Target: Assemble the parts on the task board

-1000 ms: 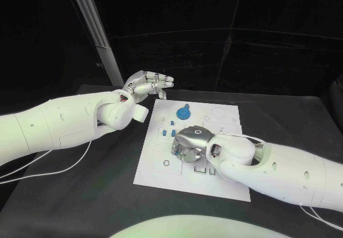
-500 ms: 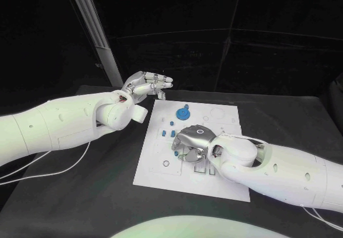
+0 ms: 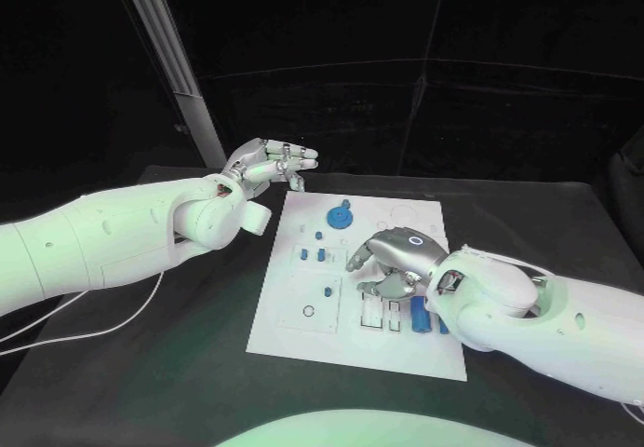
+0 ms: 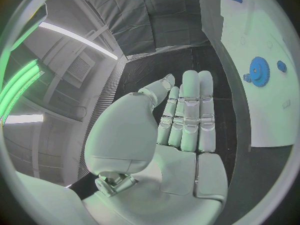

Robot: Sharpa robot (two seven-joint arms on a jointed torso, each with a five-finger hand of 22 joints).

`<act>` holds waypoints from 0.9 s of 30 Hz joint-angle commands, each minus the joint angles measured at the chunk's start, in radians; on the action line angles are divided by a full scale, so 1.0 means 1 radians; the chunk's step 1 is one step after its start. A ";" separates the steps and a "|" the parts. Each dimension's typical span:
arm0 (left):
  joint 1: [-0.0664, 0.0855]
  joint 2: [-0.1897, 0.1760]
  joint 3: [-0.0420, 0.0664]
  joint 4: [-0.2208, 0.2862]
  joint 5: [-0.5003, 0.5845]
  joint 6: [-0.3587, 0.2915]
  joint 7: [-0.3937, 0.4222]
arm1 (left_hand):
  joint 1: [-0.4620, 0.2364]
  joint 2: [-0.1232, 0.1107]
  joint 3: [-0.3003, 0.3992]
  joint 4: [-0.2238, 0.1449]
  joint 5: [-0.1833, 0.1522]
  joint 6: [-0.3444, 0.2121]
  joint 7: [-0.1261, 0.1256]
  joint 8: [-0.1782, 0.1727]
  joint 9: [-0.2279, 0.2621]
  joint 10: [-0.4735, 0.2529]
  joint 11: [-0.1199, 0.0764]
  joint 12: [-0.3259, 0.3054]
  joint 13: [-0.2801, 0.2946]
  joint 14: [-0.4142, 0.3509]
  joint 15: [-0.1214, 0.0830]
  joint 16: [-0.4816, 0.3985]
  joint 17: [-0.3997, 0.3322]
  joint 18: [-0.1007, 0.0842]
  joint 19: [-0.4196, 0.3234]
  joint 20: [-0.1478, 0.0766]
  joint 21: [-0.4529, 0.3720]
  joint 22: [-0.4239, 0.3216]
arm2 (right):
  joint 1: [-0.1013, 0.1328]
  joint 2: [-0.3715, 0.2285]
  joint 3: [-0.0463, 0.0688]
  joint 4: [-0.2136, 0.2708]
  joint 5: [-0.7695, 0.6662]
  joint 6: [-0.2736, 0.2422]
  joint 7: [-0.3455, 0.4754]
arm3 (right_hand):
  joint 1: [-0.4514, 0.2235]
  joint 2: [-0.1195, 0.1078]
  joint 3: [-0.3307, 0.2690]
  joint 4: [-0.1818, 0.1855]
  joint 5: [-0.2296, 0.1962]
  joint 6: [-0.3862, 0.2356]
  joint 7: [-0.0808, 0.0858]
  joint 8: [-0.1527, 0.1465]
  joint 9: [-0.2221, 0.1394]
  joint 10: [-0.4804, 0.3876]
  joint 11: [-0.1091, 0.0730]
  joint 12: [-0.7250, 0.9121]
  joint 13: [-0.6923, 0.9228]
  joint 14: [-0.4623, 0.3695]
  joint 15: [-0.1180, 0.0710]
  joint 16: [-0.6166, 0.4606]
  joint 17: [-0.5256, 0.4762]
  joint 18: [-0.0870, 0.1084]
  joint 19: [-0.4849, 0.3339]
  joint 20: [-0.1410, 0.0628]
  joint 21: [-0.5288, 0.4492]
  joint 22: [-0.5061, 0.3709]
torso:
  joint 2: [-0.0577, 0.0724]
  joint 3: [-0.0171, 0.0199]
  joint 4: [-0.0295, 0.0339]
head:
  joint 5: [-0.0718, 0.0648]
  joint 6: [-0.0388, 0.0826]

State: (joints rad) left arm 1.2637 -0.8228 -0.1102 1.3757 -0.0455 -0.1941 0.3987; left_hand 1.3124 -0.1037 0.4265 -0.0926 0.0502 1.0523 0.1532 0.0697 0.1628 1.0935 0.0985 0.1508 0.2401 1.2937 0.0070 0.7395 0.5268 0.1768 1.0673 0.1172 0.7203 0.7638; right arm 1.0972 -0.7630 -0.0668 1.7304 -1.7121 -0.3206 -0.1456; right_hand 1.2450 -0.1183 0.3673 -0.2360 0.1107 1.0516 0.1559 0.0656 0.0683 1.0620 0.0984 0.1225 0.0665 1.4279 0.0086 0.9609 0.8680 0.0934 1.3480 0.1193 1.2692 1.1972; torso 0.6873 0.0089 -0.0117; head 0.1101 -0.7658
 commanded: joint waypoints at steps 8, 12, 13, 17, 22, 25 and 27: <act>0.001 0.001 0.001 0.000 0.004 0.015 0.001 | -0.003 0.004 -0.001 -0.003 0.001 -0.004 0.006 -0.005 -0.001 -0.007 -0.002 0.005 -0.002 -0.005 0.003 -0.006 -0.001 0.006 0.006 -0.002 -0.004 -0.001 | 0.064 -0.090 0.019 0.005 0.038 0.066 -0.101 | -0.009 -0.007 -0.041 0.004 -0.011 -0.001 -0.013 -0.002 -0.001 0.004 -0.004 -0.011 -0.004 0.011 -0.001 -0.015 -0.026 0.001 0.003 -0.004 -0.007 -0.008 | 0.002 -0.0001 0.0021 | -0.021 0.017; 0.001 0.003 -0.001 -0.002 0.004 0.017 0.000 | -0.003 0.004 -0.001 -0.003 0.001 -0.004 0.006 -0.005 -0.001 -0.007 -0.002 0.005 -0.002 -0.005 0.003 -0.006 -0.001 0.006 0.006 -0.002 -0.004 -0.001 | 0.069 -0.093 0.020 -0.011 0.023 0.089 -0.119 | 0.005 -0.011 -0.073 0.015 -0.017 -0.009 -0.022 -0.003 -0.002 -0.025 0.003 -0.030 -0.004 0.004 0.005 -0.043 -0.060 0.006 -0.010 0.000 -0.028 -0.030 | 0.002 0.0004 0.0018 | -0.022 0.017; 0.001 0.003 -0.001 -0.002 0.004 0.018 0.000 | -0.003 0.004 -0.001 -0.003 0.001 -0.004 0.006 -0.005 -0.001 -0.007 -0.002 0.005 -0.002 -0.005 0.003 -0.006 -0.001 0.006 0.006 -0.002 -0.004 -0.001 | 0.069 -0.092 0.020 -0.016 0.019 0.099 -0.123 | 0.009 -0.012 -0.081 0.018 -0.020 -0.011 -0.024 -0.003 -0.002 -0.030 0.005 -0.033 -0.004 0.004 0.007 -0.047 -0.065 0.007 -0.012 0.001 -0.032 -0.034 | 0.002 0.0001 0.0015 | -0.022 0.017; 0.001 0.004 -0.003 -0.003 0.004 0.021 -0.001 | -0.002 0.004 -0.001 -0.003 0.001 -0.004 0.006 -0.005 -0.001 -0.008 -0.002 0.006 -0.002 -0.005 0.003 -0.007 -0.002 0.006 0.006 -0.002 -0.005 -0.002 | 0.071 -0.085 0.020 -0.030 0.013 0.136 -0.133 | 0.021 -0.015 -0.101 0.030 -0.028 -0.015 -0.030 -0.003 -0.002 -0.040 0.008 -0.039 -0.004 0.004 0.009 -0.052 -0.074 0.008 -0.014 0.003 -0.039 -0.040 | 0.003 -0.0004 0.0019 | -0.022 0.017; 0.001 0.004 -0.004 -0.005 0.004 0.022 -0.002 | -0.002 0.004 -0.001 -0.003 0.001 -0.004 0.006 -0.005 -0.001 -0.008 -0.002 0.006 -0.002 -0.005 0.003 -0.007 -0.002 0.006 0.006 -0.002 -0.005 -0.002 | 0.071 -0.074 0.020 -0.037 0.011 0.187 -0.125 | 0.034 -0.018 -0.115 0.038 -0.032 -0.016 -0.033 -0.002 -0.002 -0.044 0.010 -0.040 -0.003 -0.001 0.010 -0.064 -0.089 0.010 -0.021 0.005 -0.050 -0.052 | 0.003 0.0004 0.0006 | -0.021 0.014; 0.001 0.004 -0.005 -0.006 0.004 0.023 -0.003 | -0.002 0.004 -0.001 -0.003 0.001 -0.004 0.006 -0.005 -0.001 -0.008 -0.002 0.006 -0.002 -0.005 0.003 -0.007 -0.002 0.006 0.006 -0.002 -0.005 -0.002 | 0.071 -0.068 0.020 -0.039 0.012 0.209 -0.122 | 0.045 -0.008 -0.118 0.044 -0.031 -0.014 -0.032 -0.002 -0.002 -0.028 0.006 -0.032 -0.002 0.001 0.008 -0.060 -0.088 0.009 -0.016 0.004 -0.047 -0.047 | 0.002 0.0002 0.0015 | -0.022 0.013; 0.001 0.004 -0.006 -0.007 0.004 0.024 -0.003 | -0.002 0.004 -0.001 -0.003 0.001 -0.004 0.006 -0.005 -0.001 -0.008 -0.002 0.006 -0.002 -0.005 0.003 -0.007 -0.002 0.006 0.006 -0.002 -0.005 -0.002 | 0.071 -0.064 0.020 -0.043 0.012 0.217 -0.122 | 0.051 0.002 -0.117 0.046 -0.029 -0.011 -0.030 -0.001 -0.001 -0.014 0.003 -0.026 -0.001 0.005 0.005 -0.054 -0.084 0.008 -0.011 0.002 -0.041 -0.040 | 0.002 -0.0002 0.0016 | -0.023 0.013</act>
State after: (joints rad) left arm 1.2632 -0.8200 -0.1165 1.3689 -0.0454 -0.1847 0.3942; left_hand 1.3124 -0.1037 0.4265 -0.0926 0.0502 1.0523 0.1532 0.0697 0.1630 1.0935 0.0985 0.1508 0.2393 1.2937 0.0070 0.7395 0.5257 0.1768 1.0673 0.1171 0.7203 0.7624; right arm 1.1658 -0.8285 -0.0471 1.6883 -1.6910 -0.1590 -0.2619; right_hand 1.2906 -0.1172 0.2531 -0.1933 0.0846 1.0389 0.1293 0.0656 0.0669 1.0416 0.1011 0.0926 0.0643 1.4292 0.0144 0.9025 0.7821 0.0932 1.3329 0.1231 1.2235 1.1554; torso 0.6898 0.0090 -0.0101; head 0.0883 -0.7529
